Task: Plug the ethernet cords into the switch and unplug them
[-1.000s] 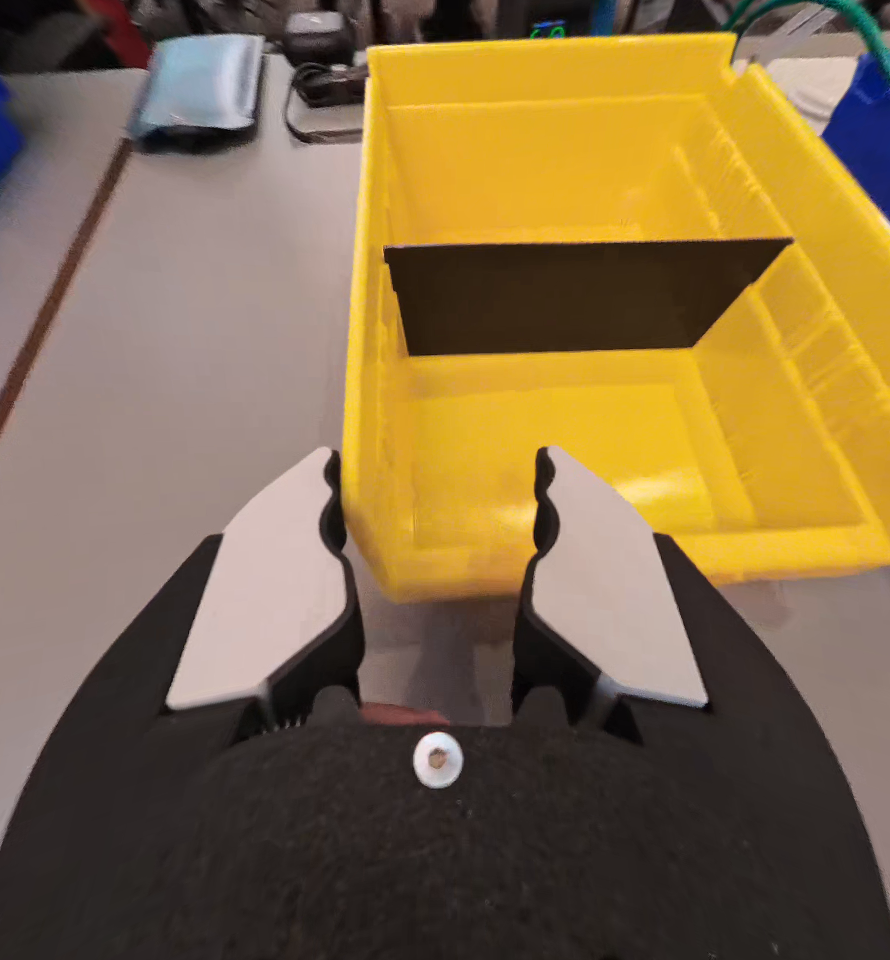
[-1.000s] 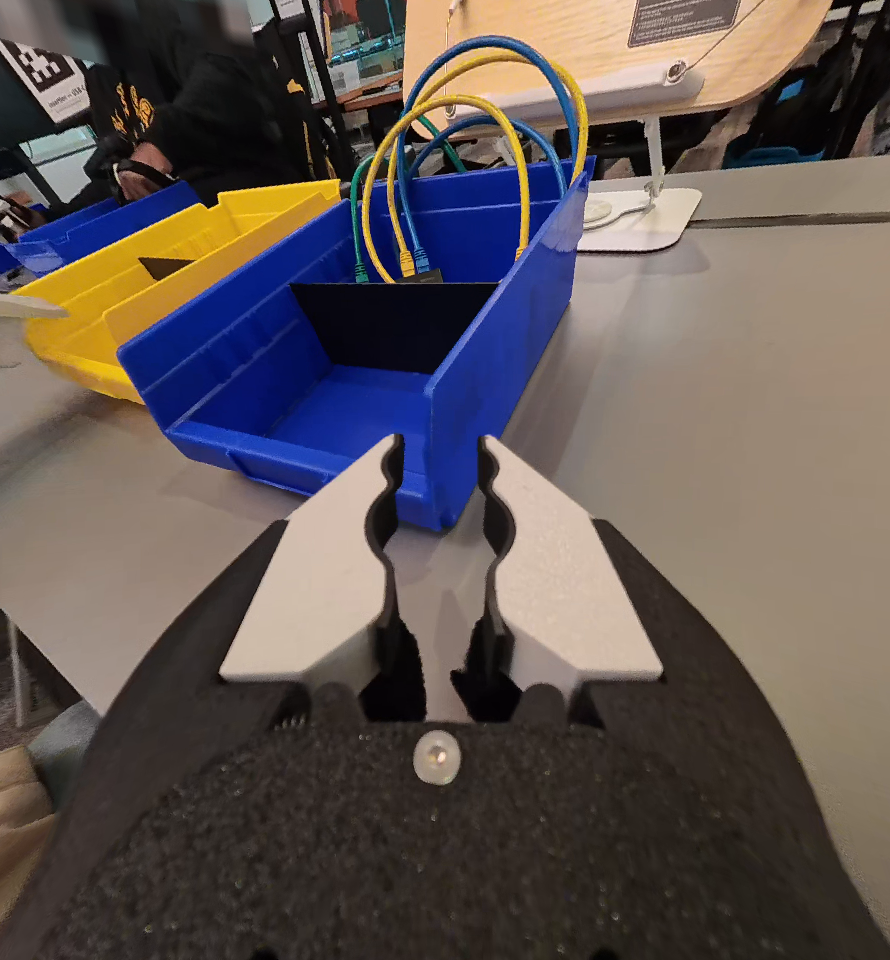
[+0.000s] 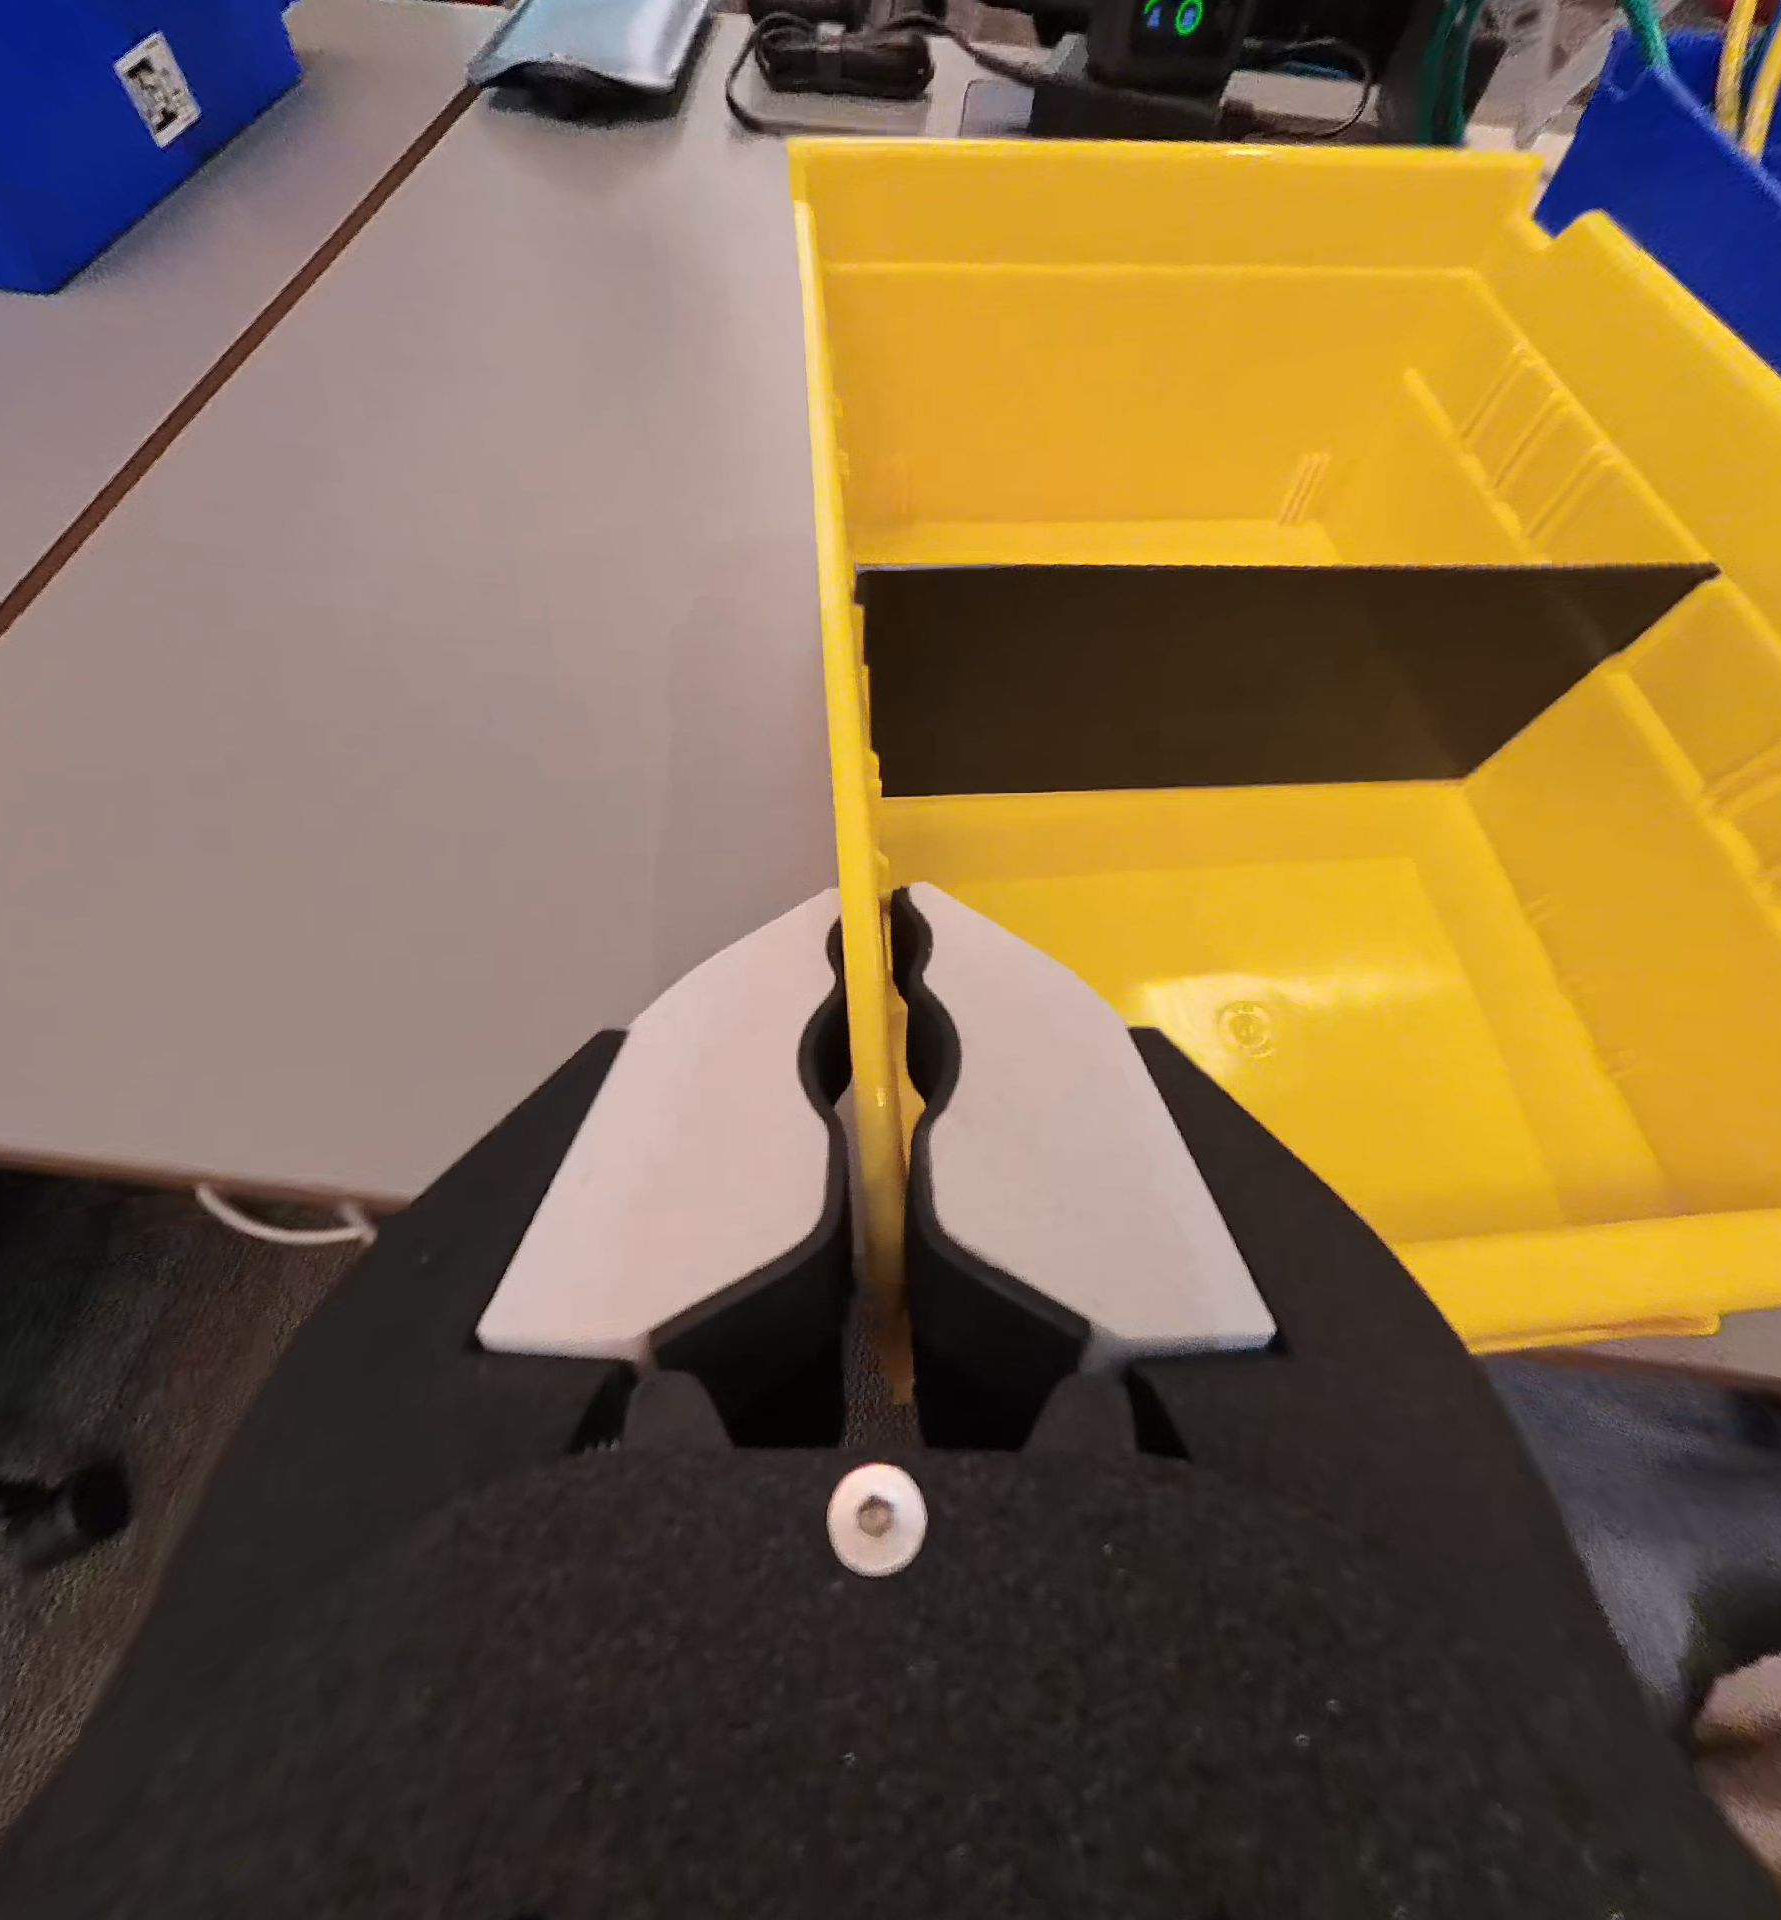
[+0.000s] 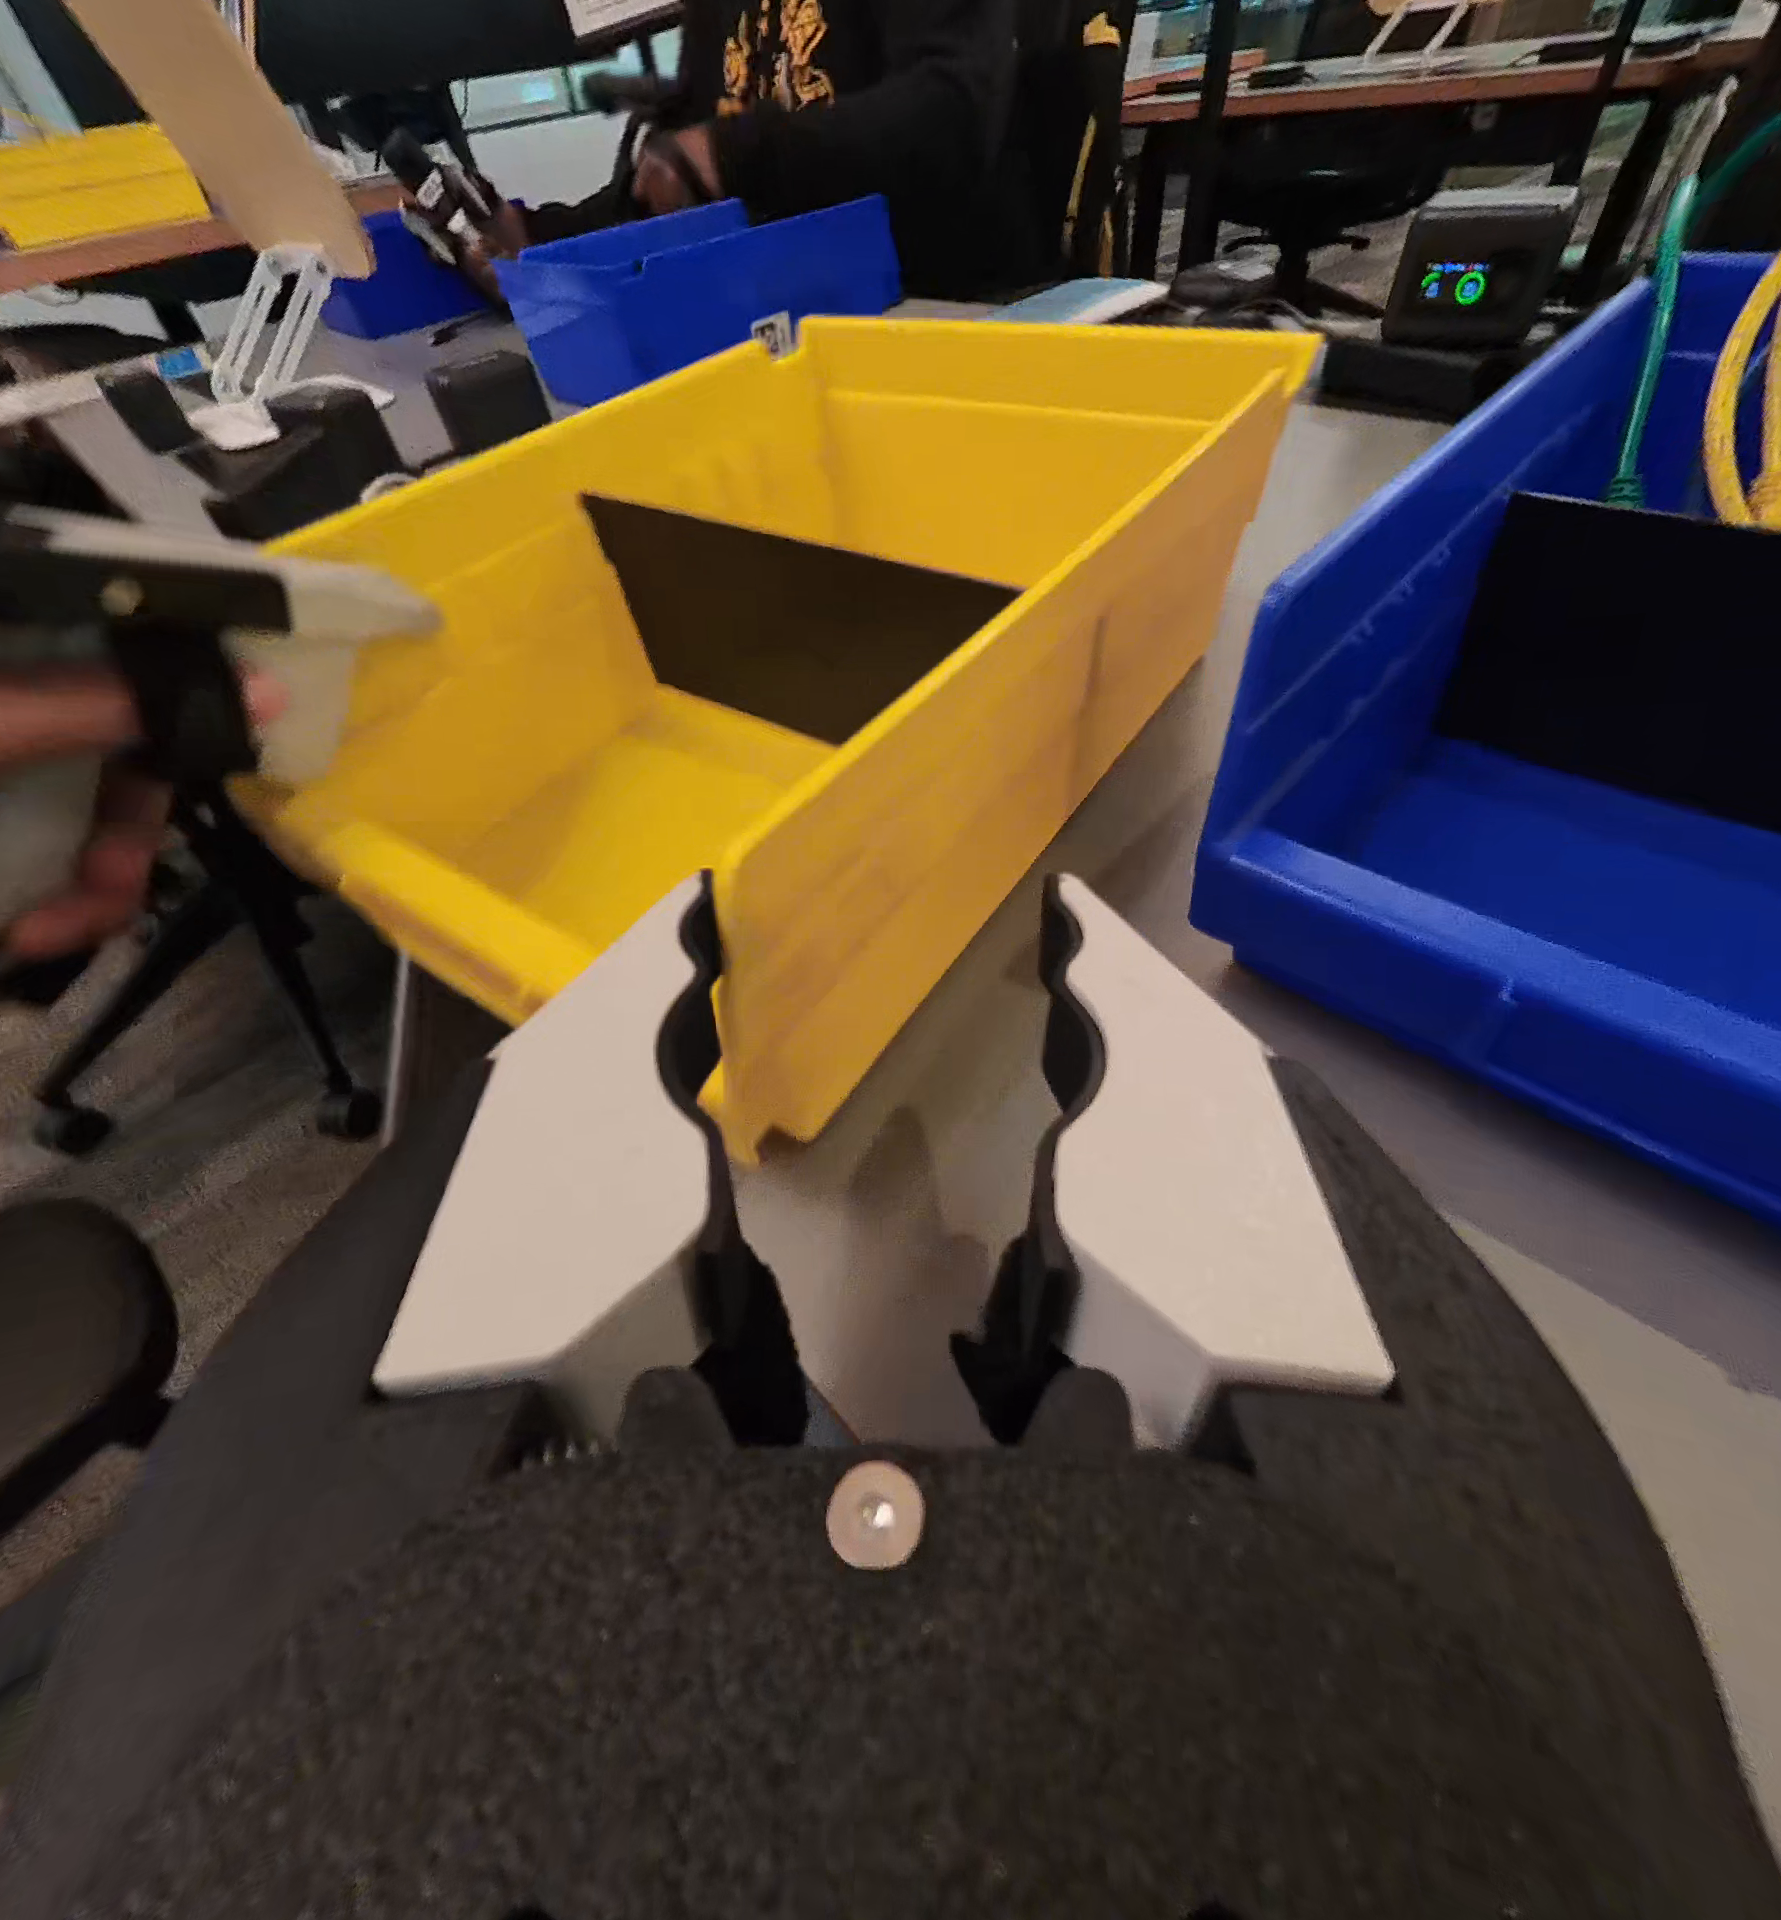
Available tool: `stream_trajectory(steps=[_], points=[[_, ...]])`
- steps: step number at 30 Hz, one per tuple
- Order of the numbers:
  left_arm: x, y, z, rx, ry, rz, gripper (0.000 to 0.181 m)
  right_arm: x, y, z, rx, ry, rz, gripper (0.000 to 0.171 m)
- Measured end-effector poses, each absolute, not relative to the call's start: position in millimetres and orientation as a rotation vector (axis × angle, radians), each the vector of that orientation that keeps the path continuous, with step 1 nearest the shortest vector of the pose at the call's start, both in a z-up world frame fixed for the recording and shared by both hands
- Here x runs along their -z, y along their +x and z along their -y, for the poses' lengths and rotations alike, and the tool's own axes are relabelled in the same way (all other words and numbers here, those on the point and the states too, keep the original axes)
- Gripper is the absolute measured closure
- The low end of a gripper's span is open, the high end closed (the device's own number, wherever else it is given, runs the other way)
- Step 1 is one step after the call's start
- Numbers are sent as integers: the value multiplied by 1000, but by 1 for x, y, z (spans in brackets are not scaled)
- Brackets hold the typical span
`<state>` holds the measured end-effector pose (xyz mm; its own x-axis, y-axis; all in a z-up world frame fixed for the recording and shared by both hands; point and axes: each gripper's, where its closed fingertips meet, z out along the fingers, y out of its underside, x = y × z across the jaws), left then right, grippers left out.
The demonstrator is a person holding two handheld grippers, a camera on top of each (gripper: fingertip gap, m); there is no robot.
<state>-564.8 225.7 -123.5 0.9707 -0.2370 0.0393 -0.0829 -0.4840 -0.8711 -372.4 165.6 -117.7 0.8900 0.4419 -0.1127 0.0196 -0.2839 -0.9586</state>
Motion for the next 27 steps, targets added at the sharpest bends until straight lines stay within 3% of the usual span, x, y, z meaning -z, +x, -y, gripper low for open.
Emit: stream_trajectory(steps=[2, 3, 5, 8, 13, 19, 27], points=[[124, -565, -210, 134, -2089, -226, 177, 118, -374, -172, -431, -1840, 298, 108], [125, -565, -203, 97, -2094, -237, 177, 117, -374, -173, -424, -1838, 292, 115], [125, -563, -191, 41, -2106, -241, 175, 117, -377, -172, -387, -1838, 310, 148], [125, -560, -176, 15, -2106, -203, 175, 116, -371, -170, -223, -1834, 349, 161], [116, -557, -161, -80, -2012, -165, 176, 105, -367, -171, -179, -1796, 338, 167], [53, -554, -165, -145, -1814, -153, 177, 50, -361, -167, -103, -1604, 319, 166], [-49, -431, -218, 83, -1559, -276, 177, -64, -245, -173, 115, -1391, 135, 167]])
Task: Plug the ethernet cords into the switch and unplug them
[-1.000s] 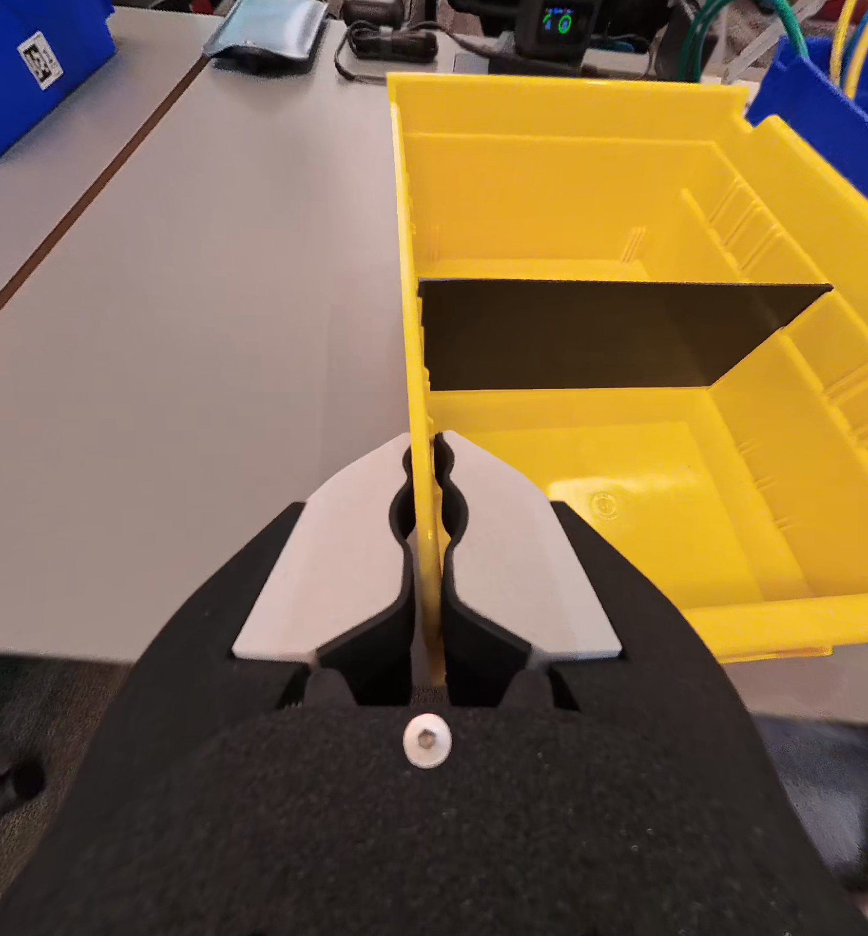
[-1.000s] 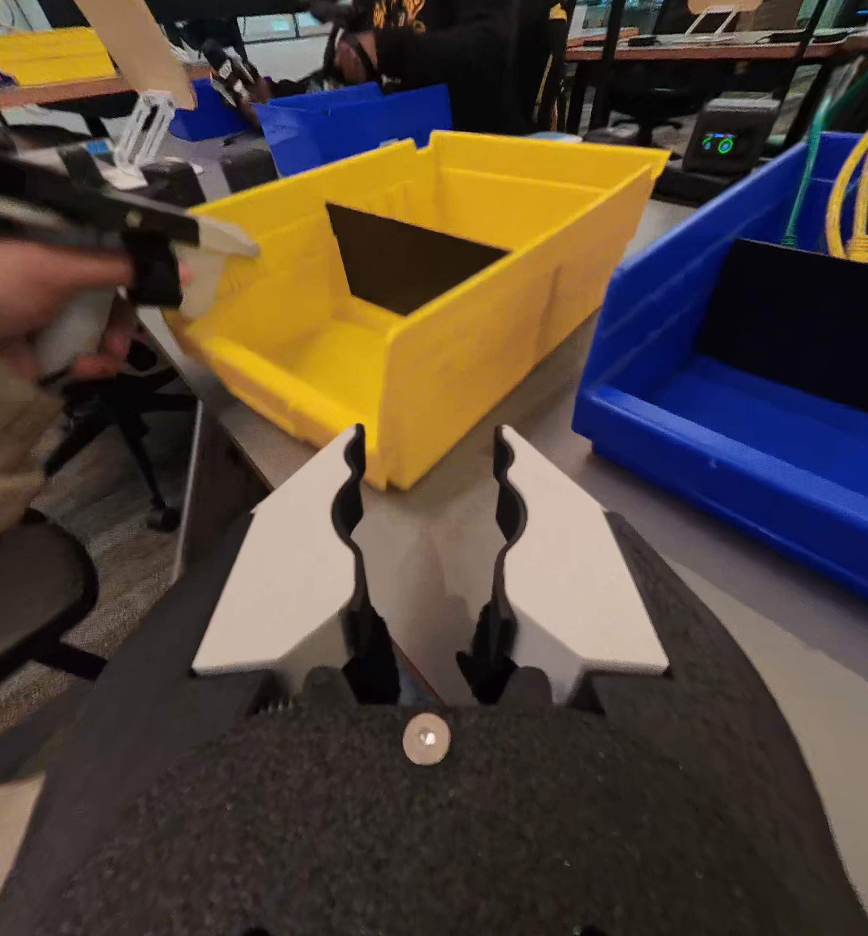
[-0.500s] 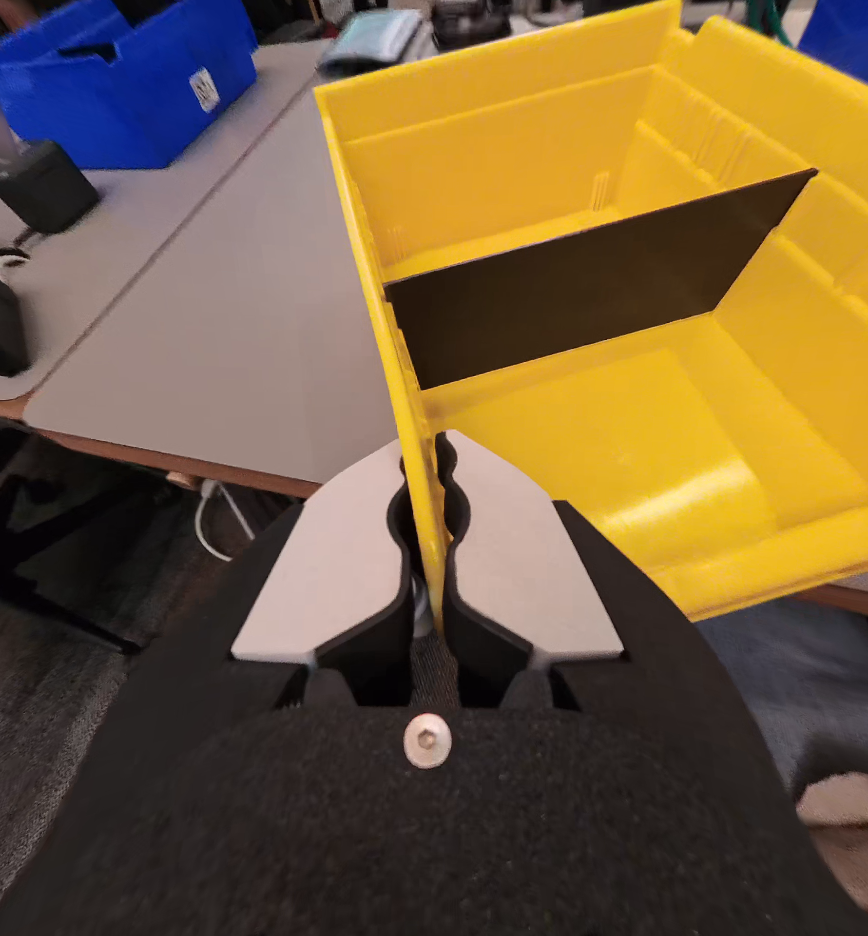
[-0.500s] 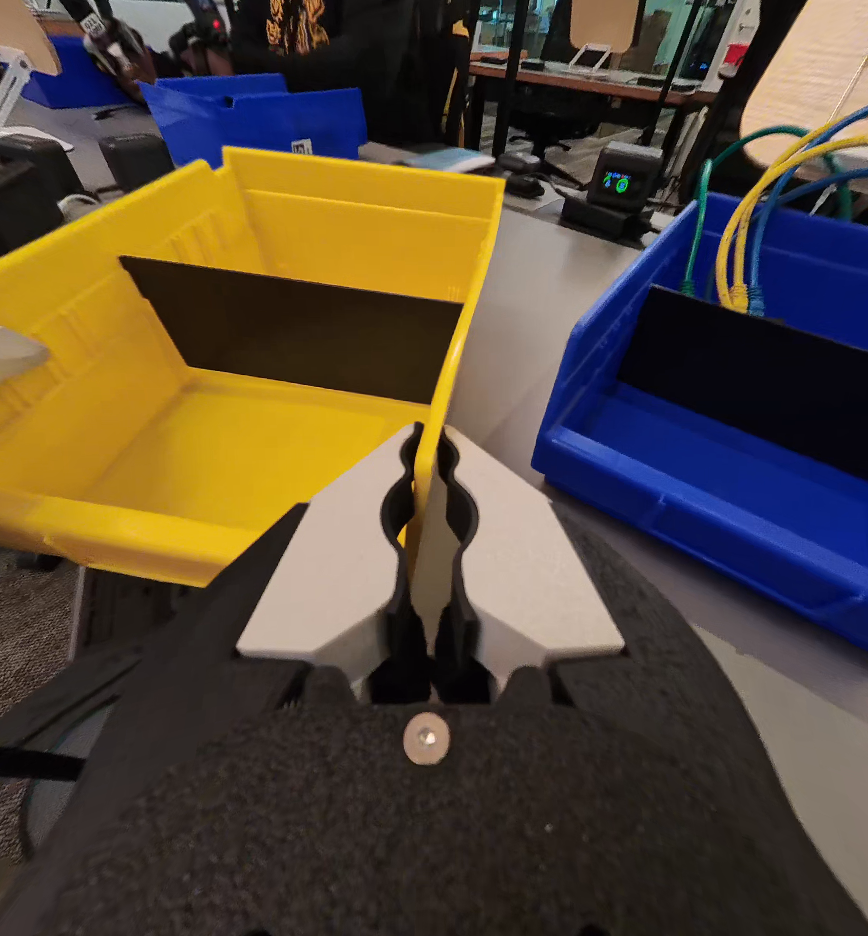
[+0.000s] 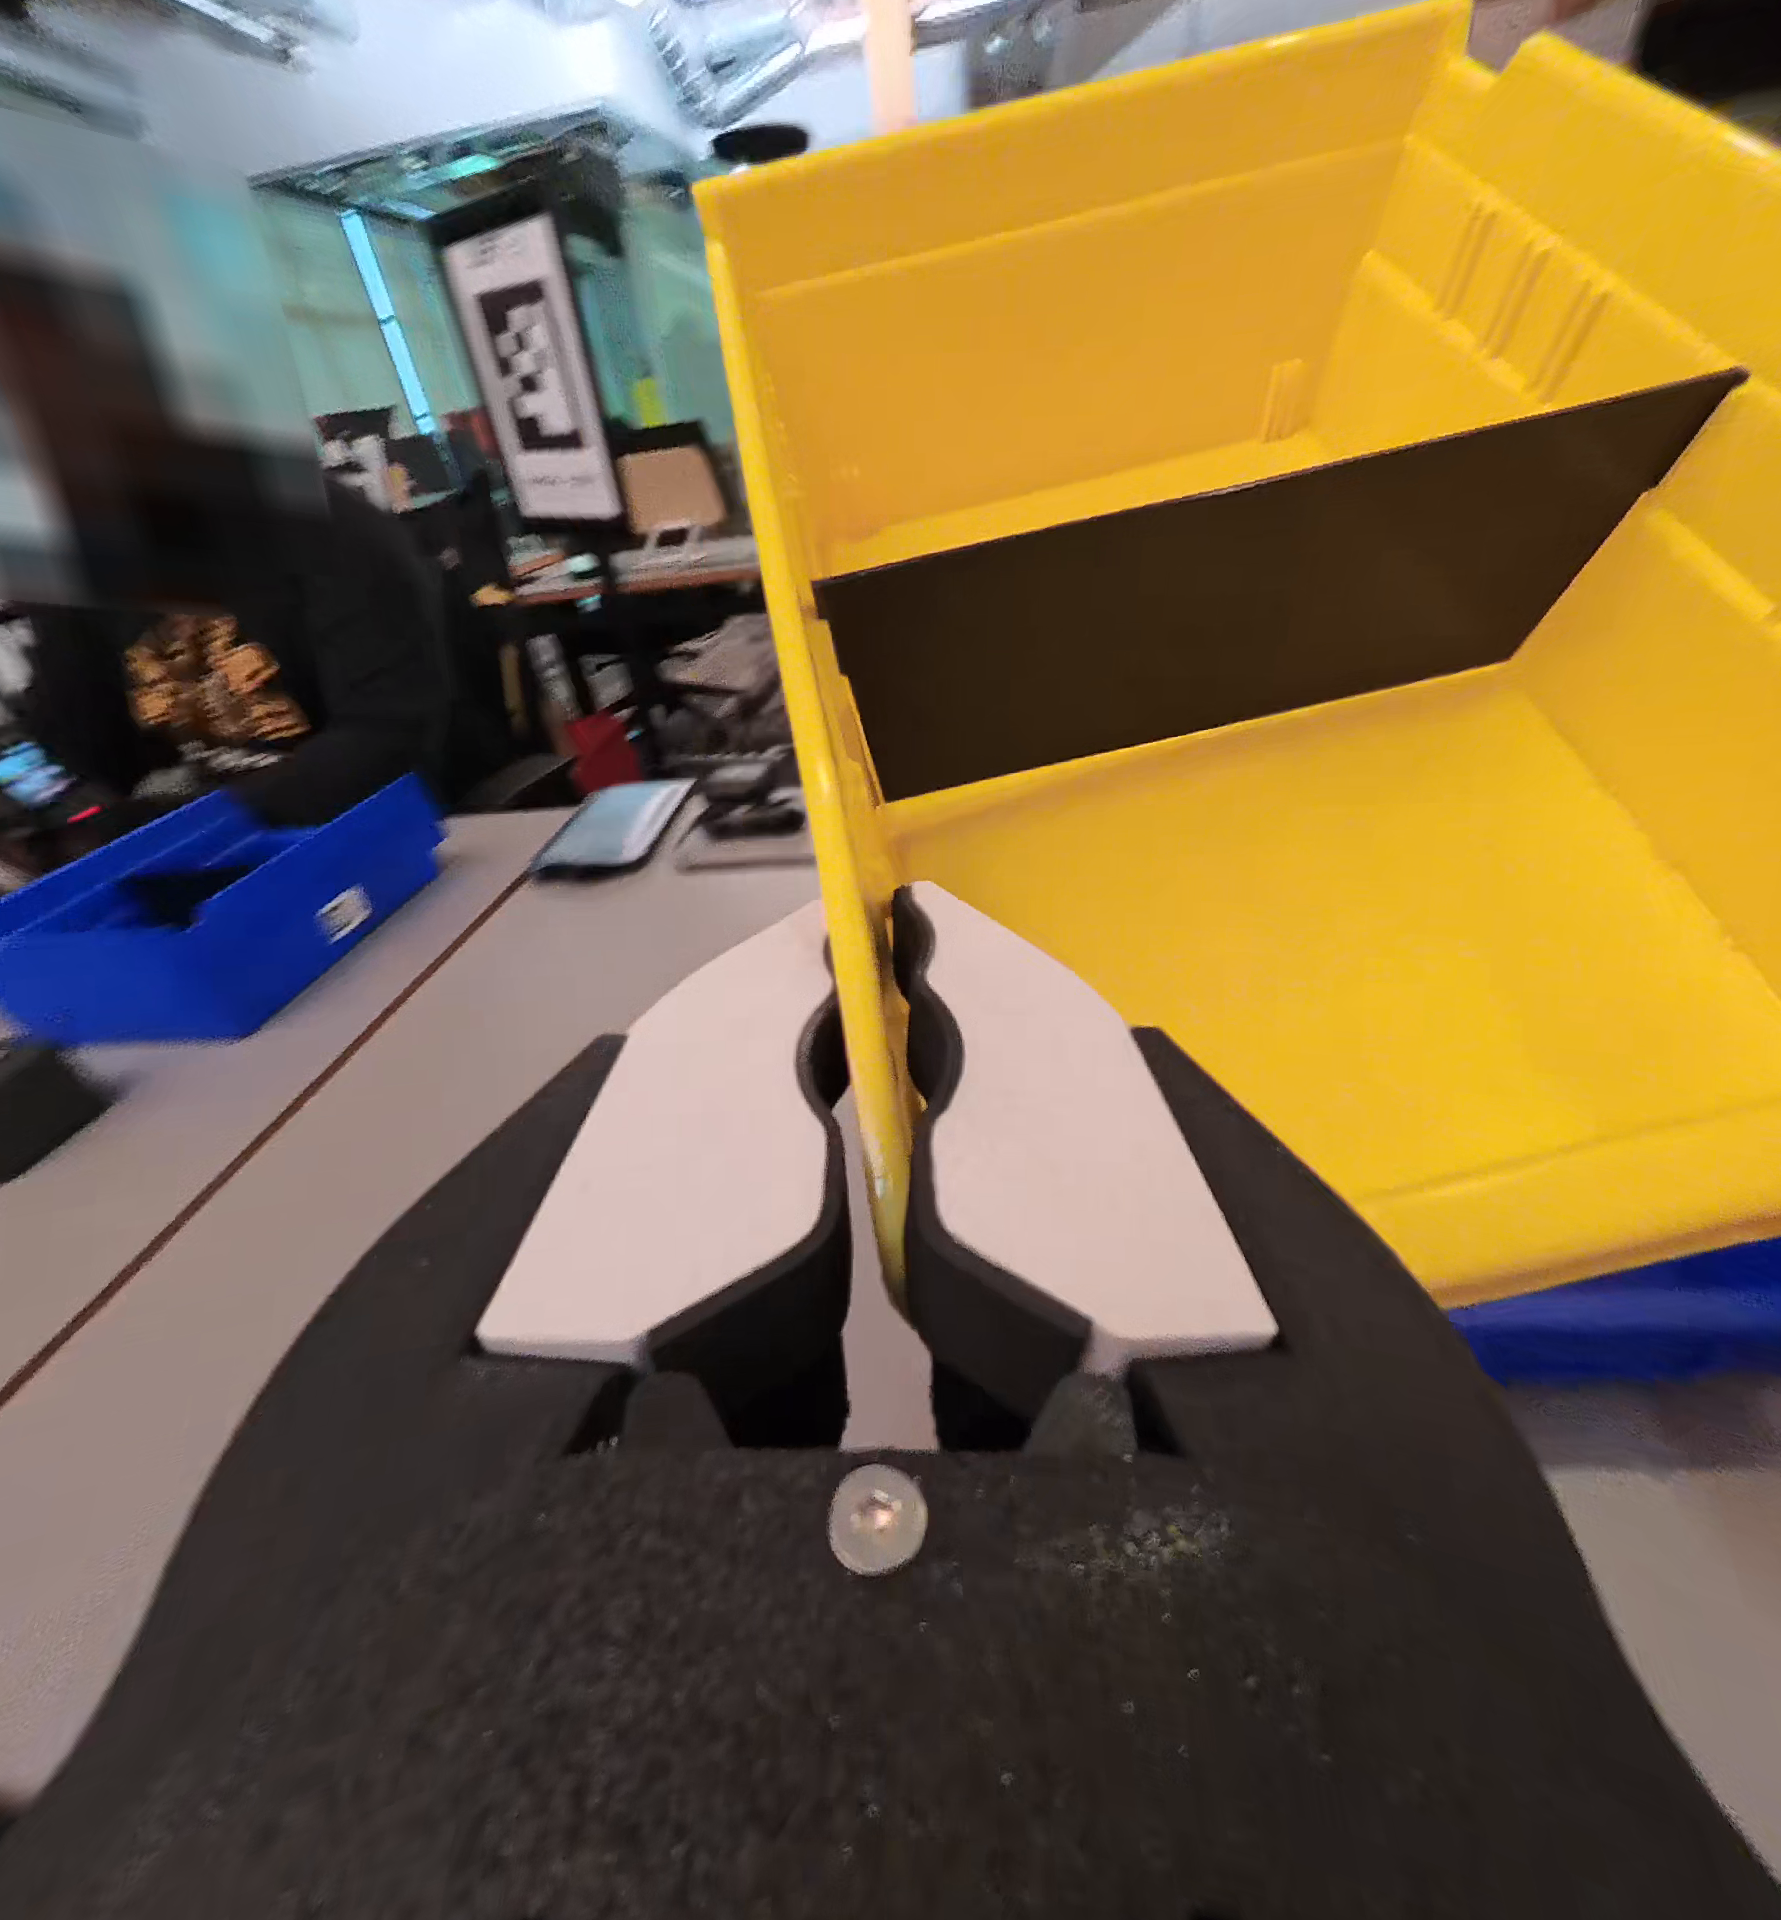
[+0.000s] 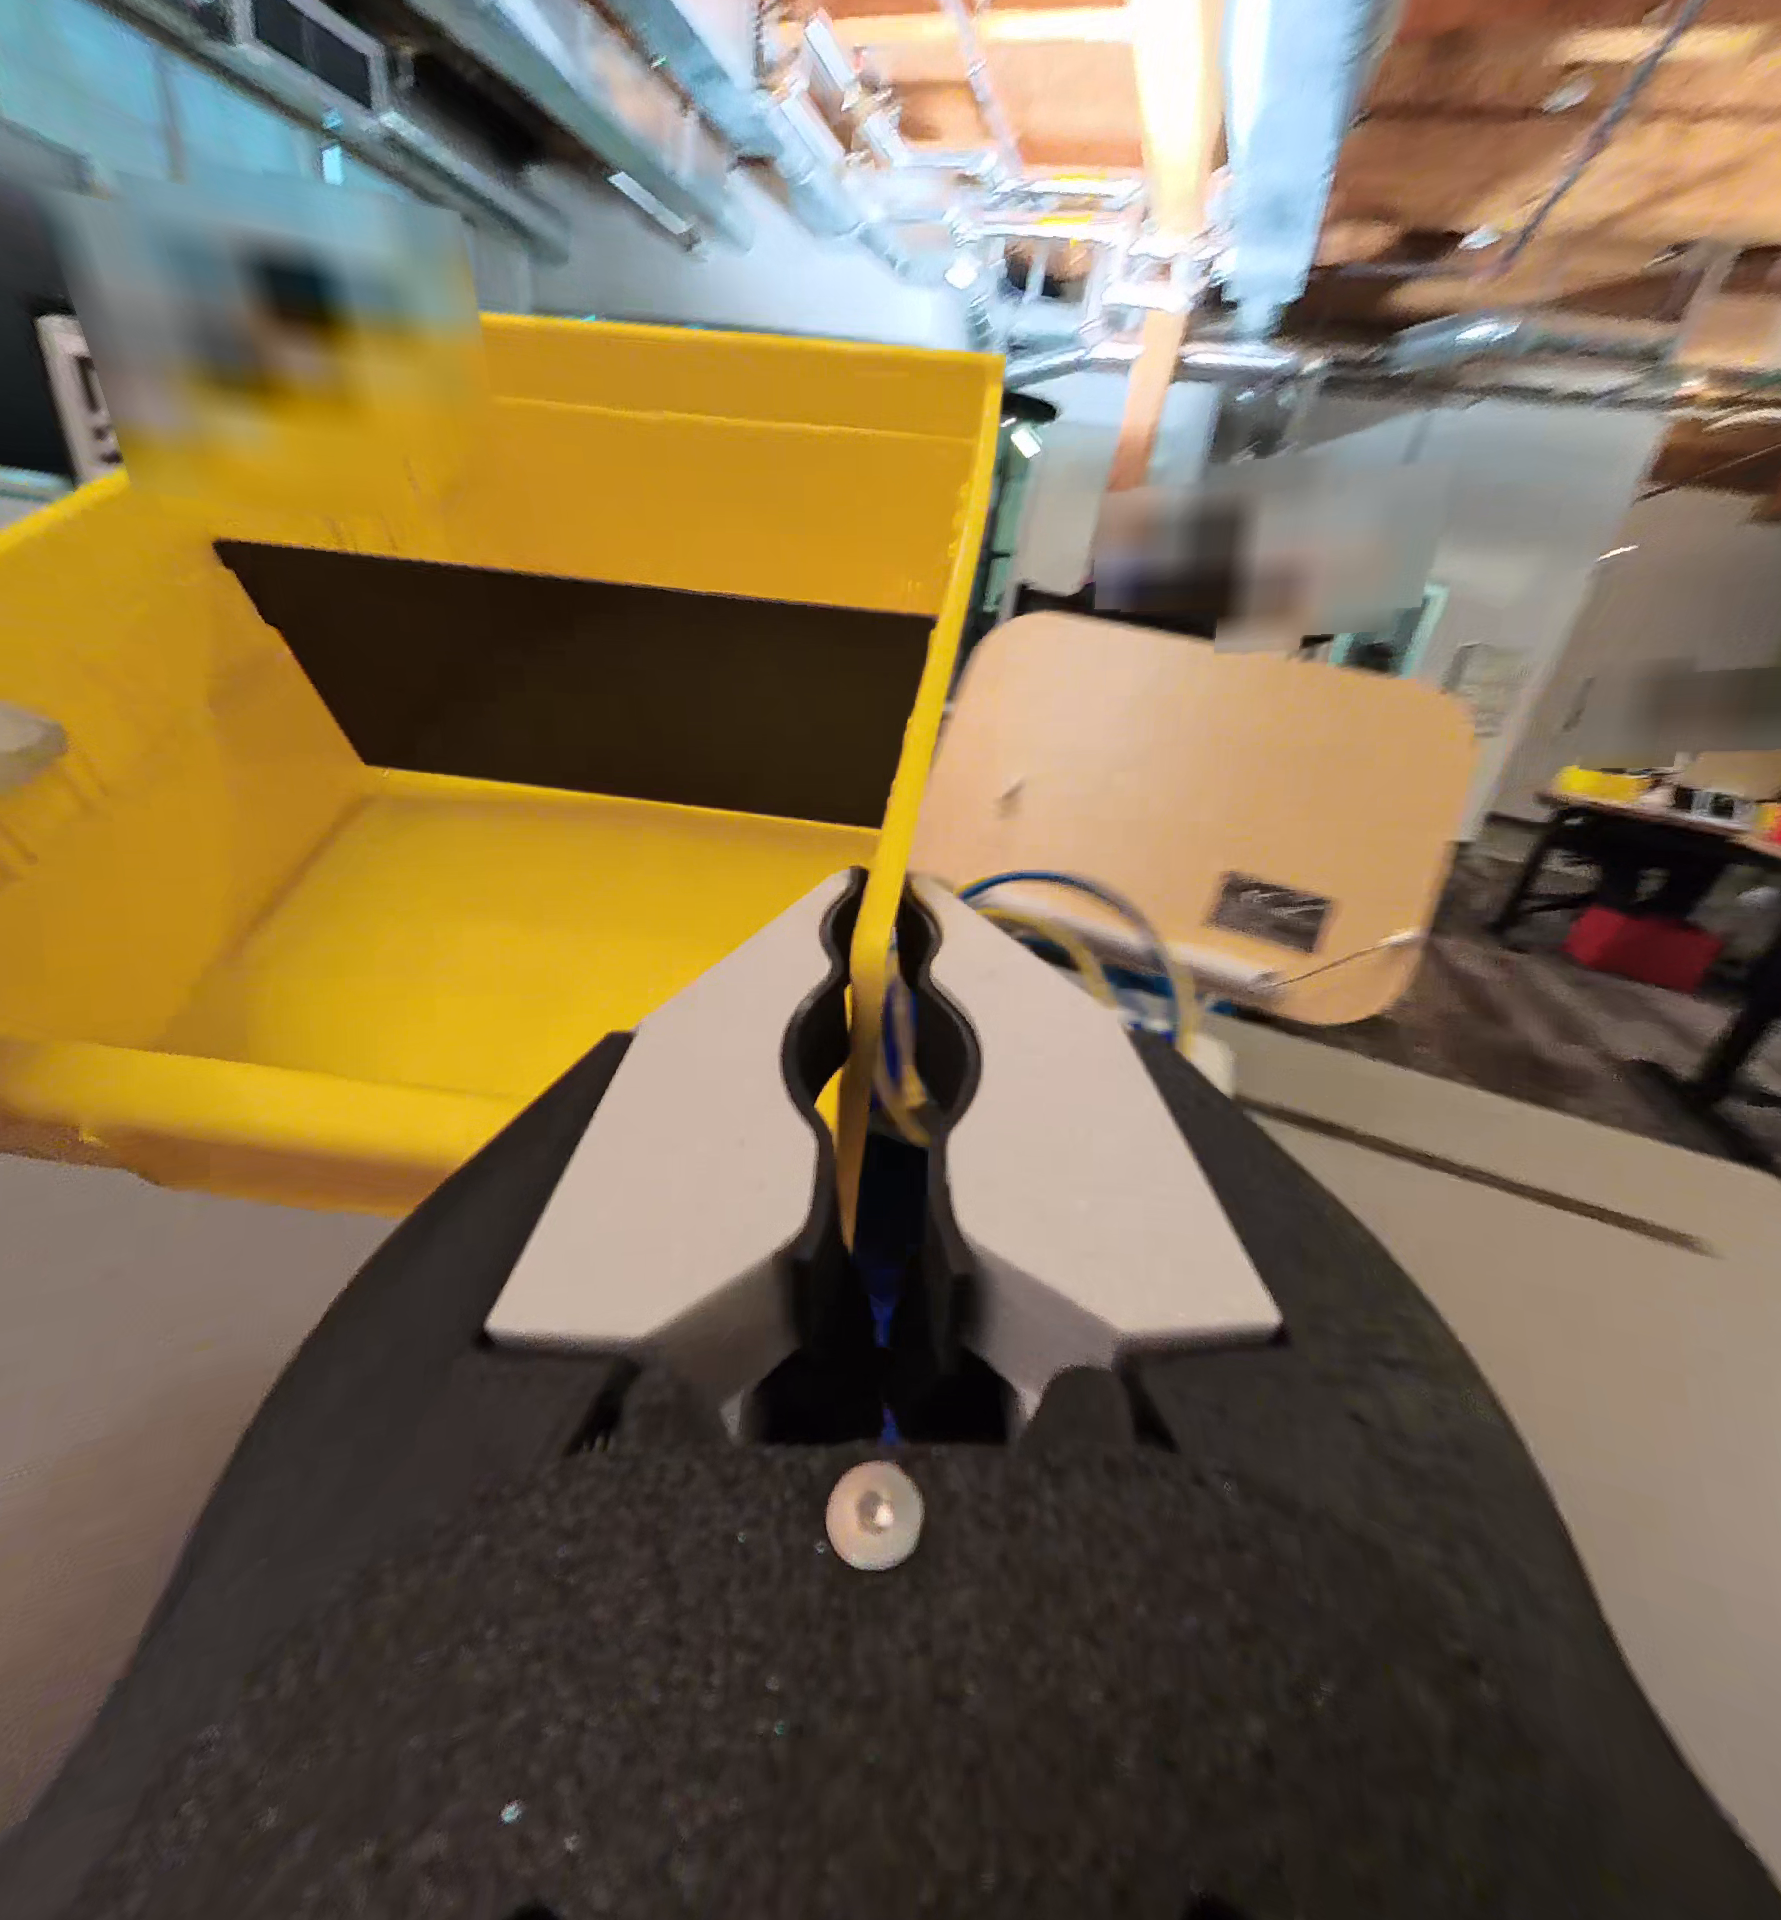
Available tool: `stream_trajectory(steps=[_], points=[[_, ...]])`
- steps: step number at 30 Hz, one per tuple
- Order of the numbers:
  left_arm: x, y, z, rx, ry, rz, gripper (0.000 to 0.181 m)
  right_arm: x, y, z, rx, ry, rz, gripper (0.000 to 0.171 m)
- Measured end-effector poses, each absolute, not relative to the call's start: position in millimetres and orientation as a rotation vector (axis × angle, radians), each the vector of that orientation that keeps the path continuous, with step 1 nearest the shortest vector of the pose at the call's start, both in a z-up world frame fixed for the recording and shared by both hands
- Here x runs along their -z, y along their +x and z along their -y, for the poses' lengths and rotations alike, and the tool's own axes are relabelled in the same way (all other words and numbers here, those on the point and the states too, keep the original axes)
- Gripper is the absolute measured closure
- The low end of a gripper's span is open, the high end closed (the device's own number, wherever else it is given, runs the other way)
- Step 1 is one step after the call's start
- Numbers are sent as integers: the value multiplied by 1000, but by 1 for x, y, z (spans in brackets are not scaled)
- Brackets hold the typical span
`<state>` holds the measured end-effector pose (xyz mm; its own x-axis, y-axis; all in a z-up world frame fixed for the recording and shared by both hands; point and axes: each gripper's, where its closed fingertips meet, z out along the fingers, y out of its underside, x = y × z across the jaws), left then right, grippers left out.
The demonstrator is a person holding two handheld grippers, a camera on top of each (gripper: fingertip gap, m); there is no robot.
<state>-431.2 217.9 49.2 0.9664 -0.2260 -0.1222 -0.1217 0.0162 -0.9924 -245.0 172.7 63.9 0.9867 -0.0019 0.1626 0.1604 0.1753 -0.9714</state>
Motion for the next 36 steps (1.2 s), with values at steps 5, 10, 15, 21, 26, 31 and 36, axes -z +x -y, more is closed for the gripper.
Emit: stream_trajectory(steps=[5, 10, 15, 21, 26, 31, 36], points=[[-76, -305, -243, 232, -1498, -394, 176, -94, -132, -163, 204, -1388, -53, 168], [-64, -170, -239, 326, -1487, -522, 176, -77, -7, -138, 313, -1428, -208, 168], [-11, -65, -221, 380, -1618, -555, 178, -15, 101, -124, 420, -1603, -192, 166], [76, 5, -212, 395, -1804, -635, 177, 69, 167, -108, 399, -1786, -259, 166], [114, 24, -211, 442, -1891, -653, 171, 118, 184, -108, 289, -1929, -342, 166], [121, 36, -201, 588, -1922, -707, 155, 119, 194, -111, 372, -1922, -329, 163], [103, 28, -177, 670, -1886, -823, 156, 120, 205, -110, 287, -1906, -408, 163]])
